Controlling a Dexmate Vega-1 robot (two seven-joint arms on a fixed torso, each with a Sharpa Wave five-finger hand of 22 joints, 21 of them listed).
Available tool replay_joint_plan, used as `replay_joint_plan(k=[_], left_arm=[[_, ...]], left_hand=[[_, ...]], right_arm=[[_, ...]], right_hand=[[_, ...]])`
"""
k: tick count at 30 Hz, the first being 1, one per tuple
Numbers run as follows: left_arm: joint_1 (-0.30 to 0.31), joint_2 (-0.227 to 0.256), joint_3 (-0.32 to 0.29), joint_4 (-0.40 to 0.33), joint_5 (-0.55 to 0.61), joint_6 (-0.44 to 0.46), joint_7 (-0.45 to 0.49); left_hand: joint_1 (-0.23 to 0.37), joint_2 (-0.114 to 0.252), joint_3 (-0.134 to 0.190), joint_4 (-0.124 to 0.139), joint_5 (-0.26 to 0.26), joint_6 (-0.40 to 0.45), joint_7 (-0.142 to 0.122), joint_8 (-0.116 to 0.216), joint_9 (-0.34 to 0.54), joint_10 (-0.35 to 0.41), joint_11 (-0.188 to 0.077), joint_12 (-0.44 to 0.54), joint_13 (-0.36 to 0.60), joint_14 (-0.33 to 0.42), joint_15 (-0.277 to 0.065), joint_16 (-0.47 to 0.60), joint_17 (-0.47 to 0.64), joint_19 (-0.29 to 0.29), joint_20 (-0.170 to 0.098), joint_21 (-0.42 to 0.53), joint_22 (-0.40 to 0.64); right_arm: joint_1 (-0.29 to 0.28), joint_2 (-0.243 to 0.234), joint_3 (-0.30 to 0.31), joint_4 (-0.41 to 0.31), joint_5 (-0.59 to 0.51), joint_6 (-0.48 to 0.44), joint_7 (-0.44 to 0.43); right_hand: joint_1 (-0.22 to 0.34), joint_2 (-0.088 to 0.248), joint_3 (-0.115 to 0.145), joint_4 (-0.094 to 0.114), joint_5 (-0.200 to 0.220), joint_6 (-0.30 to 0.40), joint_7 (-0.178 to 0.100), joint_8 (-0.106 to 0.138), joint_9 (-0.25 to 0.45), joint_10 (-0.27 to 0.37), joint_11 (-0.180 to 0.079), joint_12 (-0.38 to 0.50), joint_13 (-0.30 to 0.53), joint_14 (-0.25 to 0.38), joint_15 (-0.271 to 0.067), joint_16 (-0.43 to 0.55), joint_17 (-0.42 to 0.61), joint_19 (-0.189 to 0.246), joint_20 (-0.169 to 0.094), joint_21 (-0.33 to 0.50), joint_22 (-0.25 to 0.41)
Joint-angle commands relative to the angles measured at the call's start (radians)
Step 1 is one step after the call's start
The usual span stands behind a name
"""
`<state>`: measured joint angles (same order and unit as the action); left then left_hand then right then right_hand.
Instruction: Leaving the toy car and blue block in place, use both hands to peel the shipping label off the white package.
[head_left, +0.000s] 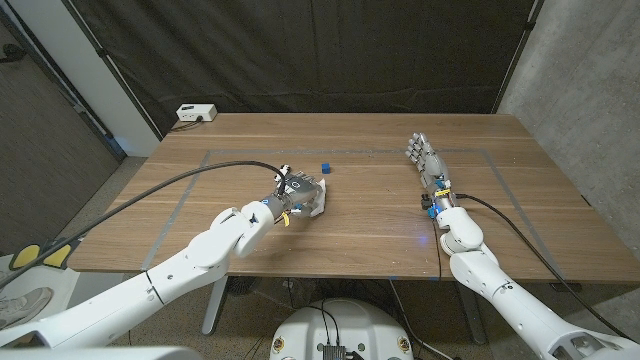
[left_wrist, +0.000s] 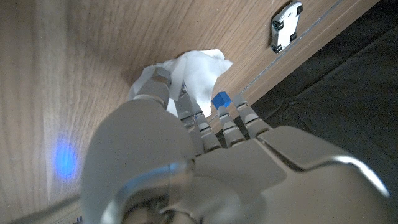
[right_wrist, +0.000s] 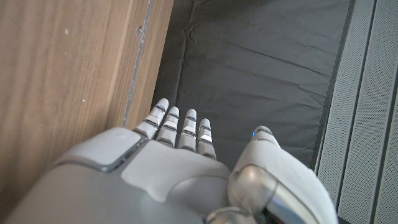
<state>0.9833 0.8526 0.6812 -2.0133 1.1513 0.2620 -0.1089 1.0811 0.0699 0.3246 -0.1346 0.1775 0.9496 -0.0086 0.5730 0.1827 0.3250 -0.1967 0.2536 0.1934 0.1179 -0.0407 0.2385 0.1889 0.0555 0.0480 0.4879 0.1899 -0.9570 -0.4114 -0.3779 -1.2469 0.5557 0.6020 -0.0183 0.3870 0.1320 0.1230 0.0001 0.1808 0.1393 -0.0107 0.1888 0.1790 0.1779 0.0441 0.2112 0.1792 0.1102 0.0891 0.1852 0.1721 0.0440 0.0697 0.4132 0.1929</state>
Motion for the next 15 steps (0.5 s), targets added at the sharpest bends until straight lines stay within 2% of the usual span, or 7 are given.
replay_joint_plan(k=[1,4,6,9,11,12,15], left_arm=[[0.032,-0.057,-0.007,0.091,0.084,0.078,0.494],[0.012,-0.071,0.007,0.116,0.113,0.091,0.563],[-0.003,-0.075,0.015,0.126,0.126,0.094,0.586],[-0.026,-0.073,0.027,0.132,0.14,0.091,0.594],[-0.041,-0.069,0.035,0.134,0.153,0.089,0.592],[-0.048,-0.069,0.039,0.138,0.157,0.086,0.598],[-0.07,-0.064,0.052,0.14,0.174,0.076,0.587]], left_hand=[[-0.024,-0.008,-0.01,0.016,0.001,0.115,-0.148,-0.008,0.002,-0.059,-0.002,-0.031,0.002,-0.041,-0.043,-0.024,0.006,-0.004,-0.006,-0.001,0.004],[-0.033,-0.009,-0.016,0.022,0.002,0.117,-0.167,-0.012,0.001,-0.076,-0.009,-0.04,0.003,-0.054,-0.042,-0.03,0.007,-0.012,-0.006,-0.004,0.004],[-0.038,-0.008,-0.019,0.025,0.003,0.115,-0.176,-0.015,0.002,-0.079,-0.011,-0.042,0.003,-0.059,-0.04,-0.032,0.008,-0.014,-0.007,-0.005,0.004],[-0.043,-0.007,-0.022,0.028,0.005,0.115,-0.178,-0.015,0.006,-0.077,-0.013,-0.042,0.003,-0.062,-0.043,-0.033,0.009,-0.015,-0.008,-0.006,0.004],[-0.045,-0.007,-0.024,0.03,0.006,0.114,-0.183,-0.016,0.008,-0.077,-0.014,-0.042,0.003,-0.062,-0.042,-0.033,0.009,-0.016,-0.008,-0.006,0.004],[-0.046,-0.007,-0.024,0.03,0.006,0.117,-0.186,-0.015,0.009,-0.077,-0.015,-0.042,0.003,-0.063,-0.043,-0.033,0.009,-0.016,-0.008,-0.006,0.004],[-0.049,-0.007,-0.026,0.032,0.008,0.111,-0.188,-0.016,0.013,-0.076,-0.014,-0.043,0.004,-0.064,-0.043,-0.033,0.01,-0.018,-0.007,-0.008,0.004]], right_arm=[[0.009,0.002,-0.007,-0.006,-0.007,-0.026,-0.017],[-0.015,-0.025,-0.008,-0.078,-0.067,-0.084,-0.105],[-0.029,-0.046,-0.008,-0.122,-0.096,-0.121,-0.14],[-0.058,-0.075,-0.004,-0.201,-0.142,-0.183,-0.212],[-0.075,-0.088,-0.002,-0.245,-0.179,-0.214,-0.258],[-0.083,-0.092,0.0,-0.269,-0.19,-0.232,-0.28],[-0.103,-0.108,0.002,-0.324,-0.233,-0.276,-0.331]], right_hand=[[0.005,0.003,0.015,-0.013,0.008,0.031,0.007,0.01,0.005,0.048,0.006,0.017,0.007,0.052,0.003,0.013,0.003,0.014,-0.001,-0.001,0.003],[0.026,-0.004,0.028,-0.036,0.004,0.084,0.018,0.024,0.007,0.122,0.01,0.042,0.011,0.162,-0.021,0.039,0.009,0.061,0.006,0.014,0.009],[0.034,-0.011,0.031,-0.047,0.001,0.131,0.018,0.036,0.008,0.14,0.006,0.047,0.014,0.196,-0.03,0.042,0.013,0.077,0.014,0.022,0.014],[0.041,-0.02,0.034,-0.06,0.0,0.176,0.018,0.045,0.009,0.184,0.015,0.062,0.016,0.259,-0.046,0.055,0.019,0.104,0.026,0.036,0.019],[0.05,-0.022,0.038,-0.069,-0.001,0.206,0.022,0.052,0.01,0.213,0.011,0.072,0.018,0.296,-0.063,0.064,0.023,0.113,0.025,0.042,0.022],[0.06,-0.026,0.042,-0.079,-0.001,0.245,0.021,0.062,0.011,0.246,0.006,0.084,0.02,0.323,-0.064,0.069,0.028,0.129,0.023,0.052,0.025],[0.083,-0.026,0.054,-0.099,0.0,0.287,0.027,0.071,0.012,0.302,-0.003,0.103,0.022,0.37,-0.086,0.081,0.035,0.164,0.015,0.071,0.029]])
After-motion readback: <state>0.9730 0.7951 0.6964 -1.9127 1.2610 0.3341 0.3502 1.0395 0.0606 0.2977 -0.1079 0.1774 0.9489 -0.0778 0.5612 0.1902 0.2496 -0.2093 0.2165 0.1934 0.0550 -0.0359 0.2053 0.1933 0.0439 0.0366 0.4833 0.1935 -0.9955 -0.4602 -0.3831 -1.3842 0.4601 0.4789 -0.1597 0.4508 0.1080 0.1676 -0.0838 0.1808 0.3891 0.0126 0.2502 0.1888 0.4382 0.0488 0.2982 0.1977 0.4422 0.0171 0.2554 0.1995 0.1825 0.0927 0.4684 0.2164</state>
